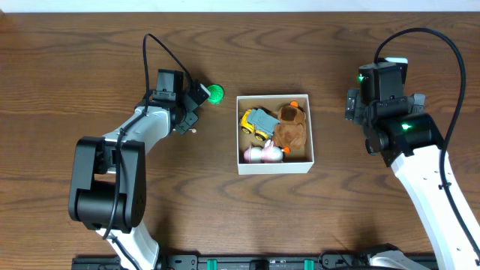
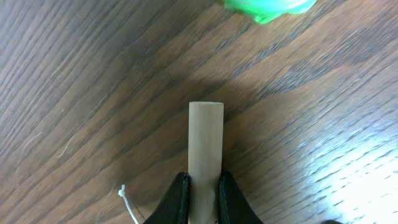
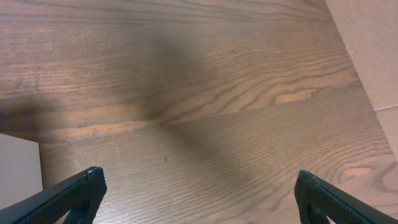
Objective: Pack container
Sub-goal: 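Carry the rattle drum over the box with the left gripper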
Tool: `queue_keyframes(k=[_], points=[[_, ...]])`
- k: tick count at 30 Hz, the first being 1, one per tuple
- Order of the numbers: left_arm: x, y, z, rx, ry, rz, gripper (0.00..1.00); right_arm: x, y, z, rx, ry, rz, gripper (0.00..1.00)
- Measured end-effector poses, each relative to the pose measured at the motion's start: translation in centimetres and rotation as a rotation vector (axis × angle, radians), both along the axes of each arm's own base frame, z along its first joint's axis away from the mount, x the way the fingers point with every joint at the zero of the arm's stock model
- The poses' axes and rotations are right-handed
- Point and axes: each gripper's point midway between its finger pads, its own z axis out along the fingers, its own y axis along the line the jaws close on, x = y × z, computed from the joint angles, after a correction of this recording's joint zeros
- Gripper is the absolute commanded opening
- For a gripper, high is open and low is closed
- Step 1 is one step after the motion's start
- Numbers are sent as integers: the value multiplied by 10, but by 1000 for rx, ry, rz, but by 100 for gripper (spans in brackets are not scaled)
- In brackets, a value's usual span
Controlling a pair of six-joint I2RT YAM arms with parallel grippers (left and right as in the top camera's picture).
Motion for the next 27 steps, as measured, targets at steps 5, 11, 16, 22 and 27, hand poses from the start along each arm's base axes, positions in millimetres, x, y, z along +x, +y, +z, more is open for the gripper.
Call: queue_keyframes(k=[5, 11, 16, 22, 27], points=[[-2, 7, 2, 28, 3, 23, 6, 0, 0, 0, 0, 0, 0, 99], [-5, 11, 16, 26, -25, 57, 6, 0, 0, 0, 0, 0, 0, 99], [7, 9, 81, -48, -191, 154, 6, 0, 0, 0, 0, 0, 0, 99], [-8, -17, 151, -225, -313, 285, 6, 0, 0, 0, 0, 0, 0, 99], [-41, -69, 185, -397, -311, 319, 6, 0, 0, 0, 0, 0, 0, 99]])
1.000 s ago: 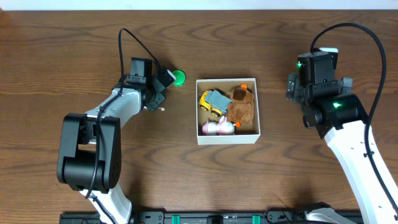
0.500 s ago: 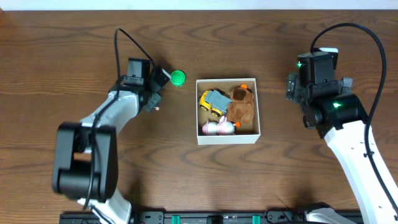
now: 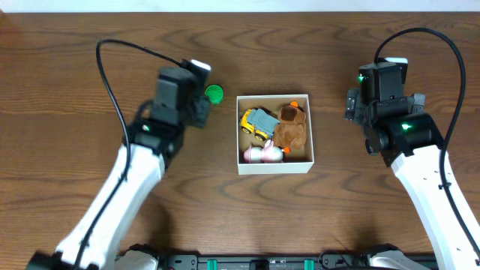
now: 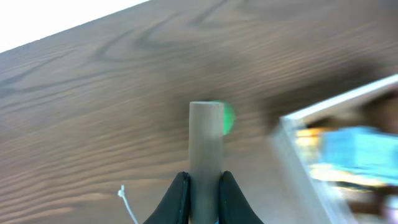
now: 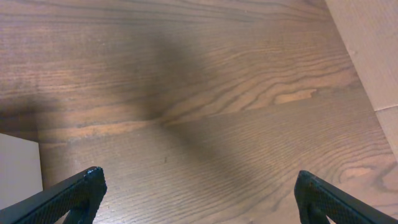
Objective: Pack container
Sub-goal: 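Carry the rattle drum over the box with the left gripper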
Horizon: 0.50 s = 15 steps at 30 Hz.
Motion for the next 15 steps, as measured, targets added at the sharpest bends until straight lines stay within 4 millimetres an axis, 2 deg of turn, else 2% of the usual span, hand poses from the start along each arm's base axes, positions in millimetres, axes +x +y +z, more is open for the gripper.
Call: queue_keyframes(k=[4, 7, 11, 15], points=[[-31, -48, 22, -134, -5, -42, 6, 0, 0, 0, 0, 0, 0, 99], [-57, -82, 29, -212, 26, -85, 6, 0, 0, 0, 0, 0, 0, 99], [-83, -107, 18, -265, 114, -90, 6, 0, 0, 0, 0, 0, 0, 99], [-91, -120, -1, -288, 191, -55, 6, 0, 0, 0, 0, 0, 0, 99]])
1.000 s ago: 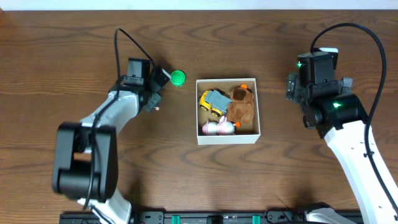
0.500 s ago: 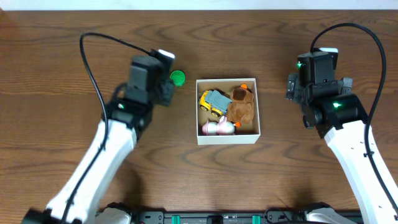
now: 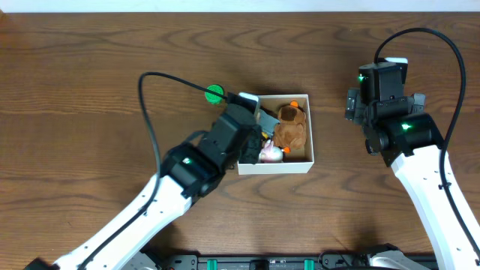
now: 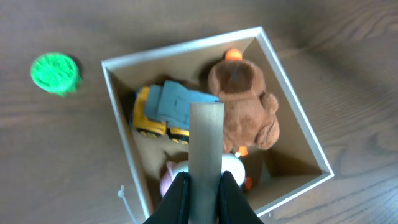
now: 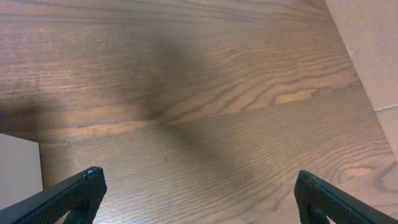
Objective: Pack container
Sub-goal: 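Carry the rattle drum over the box with the left gripper, then drop the rattle into the box and lift the left gripper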
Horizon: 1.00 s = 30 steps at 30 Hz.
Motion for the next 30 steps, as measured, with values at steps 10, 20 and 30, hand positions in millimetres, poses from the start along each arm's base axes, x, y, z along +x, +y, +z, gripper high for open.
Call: queue_keyframes(k=[10, 20, 30], points=[[11, -11, -53, 51, 115, 44, 6, 0, 0, 0, 0, 0, 0, 99], [11, -11, -70, 66, 159, 67, 41, 0, 0, 0, 0, 0, 0, 99], [13, -12, -68, 55, 150, 74, 53, 0, 0, 0, 0, 0, 0, 99]])
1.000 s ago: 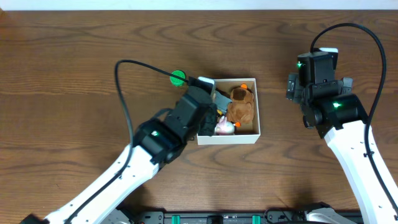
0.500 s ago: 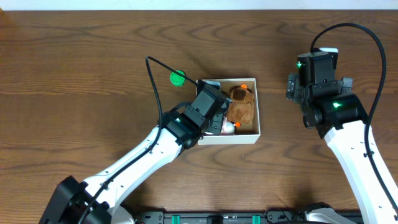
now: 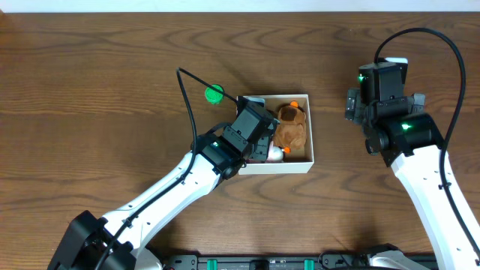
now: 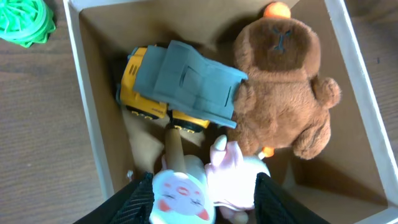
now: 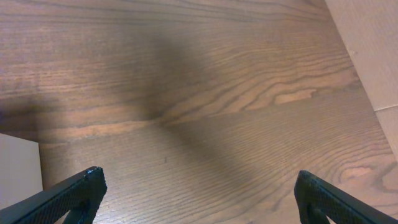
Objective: Pack container
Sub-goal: 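Drop the rattle into the box and lift the left gripper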
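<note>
The white box (image 4: 84, 106) holds a yellow and grey truck (image 4: 180, 84), a brown plush (image 4: 280, 93), a pink plush (image 4: 239, 180) and a white round toy with a face (image 4: 183, 196). A wooden block (image 4: 174, 149) lies loose in the box between the truck and the white toy. My left gripper (image 4: 205, 205) hangs open low over the box's left part (image 3: 255, 139), one finger on each side of the white and pink toys. A green round toy (image 3: 214, 94) lies on the table left of the box. My right gripper (image 5: 199, 199) is open over bare wood.
The right arm (image 3: 397, 127) stands to the right of the box (image 3: 300, 166). A pale cardboard surface (image 5: 367, 50) shows at the right edge of the right wrist view, and a corner of the white box (image 5: 18, 171) at its left.
My left gripper was shut on the wooden block above the box. It is now open and lower, and the block lies inside the box. The right arm has not moved.
My left gripper was shut on the wooden block at the table near the green toy. Then it held the block raised, closer to the box, then over the box. Now the block lies in the box and the gripper is open.
</note>
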Tool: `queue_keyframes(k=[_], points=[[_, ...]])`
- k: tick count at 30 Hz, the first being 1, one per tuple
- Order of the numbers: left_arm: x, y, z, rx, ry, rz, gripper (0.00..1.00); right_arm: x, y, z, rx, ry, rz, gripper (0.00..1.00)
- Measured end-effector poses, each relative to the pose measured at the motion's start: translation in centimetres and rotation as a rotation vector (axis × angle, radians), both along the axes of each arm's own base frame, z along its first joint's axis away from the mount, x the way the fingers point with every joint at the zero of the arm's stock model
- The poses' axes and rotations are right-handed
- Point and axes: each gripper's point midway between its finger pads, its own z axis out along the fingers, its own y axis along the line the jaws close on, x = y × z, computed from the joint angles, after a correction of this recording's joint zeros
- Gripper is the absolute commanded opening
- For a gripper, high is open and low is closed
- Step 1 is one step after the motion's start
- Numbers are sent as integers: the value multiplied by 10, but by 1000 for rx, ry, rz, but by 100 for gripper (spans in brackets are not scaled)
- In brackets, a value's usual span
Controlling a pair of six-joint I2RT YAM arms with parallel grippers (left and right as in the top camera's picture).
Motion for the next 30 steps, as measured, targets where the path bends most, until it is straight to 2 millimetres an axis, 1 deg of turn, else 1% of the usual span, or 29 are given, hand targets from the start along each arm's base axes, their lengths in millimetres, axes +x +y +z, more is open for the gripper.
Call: queue_keyframes(k=[5, 7, 9, 11, 14, 17, 21, 24, 25, 28, 30], points=[[3, -1, 5, -15, -16, 4, 53, 0, 0, 0, 0, 0, 0, 99], [6, 3, 13, -28, -32, 15, 53, 0, 0, 0, 0, 0, 0, 99], [9, 10, 27, -48, -63, 36, 53, 0, 0, 0, 0, 0, 0, 99], [15, 24, 47, -66, -114, 77, 53, 0, 0, 0, 0, 0, 0, 99], [24, 51, 78, -86, -195, 157, 54, 0, 0, 0, 0, 0, 0, 99], [32, 80, 96, -80, -250, 240, 62, 0, 0, 0, 0, 0, 0, 99], [44, 113, 101, -56, -278, 345, 62, 0, 0, 0, 0, 0, 0, 99], [55, 131, 103, -52, -296, 406, 62, 0, 0, 0, 0, 0, 0, 99], [62, 138, 105, -57, -312, 431, 63, 0, 0, 0, 0, 0, 0, 99], [78, 149, 110, -70, -352, 478, 63, 0, 0, 0, 0, 0, 0, 99], [89, 151, 111, -83, -378, 497, 62, 0, 0, 0, 0, 0, 0, 99]])
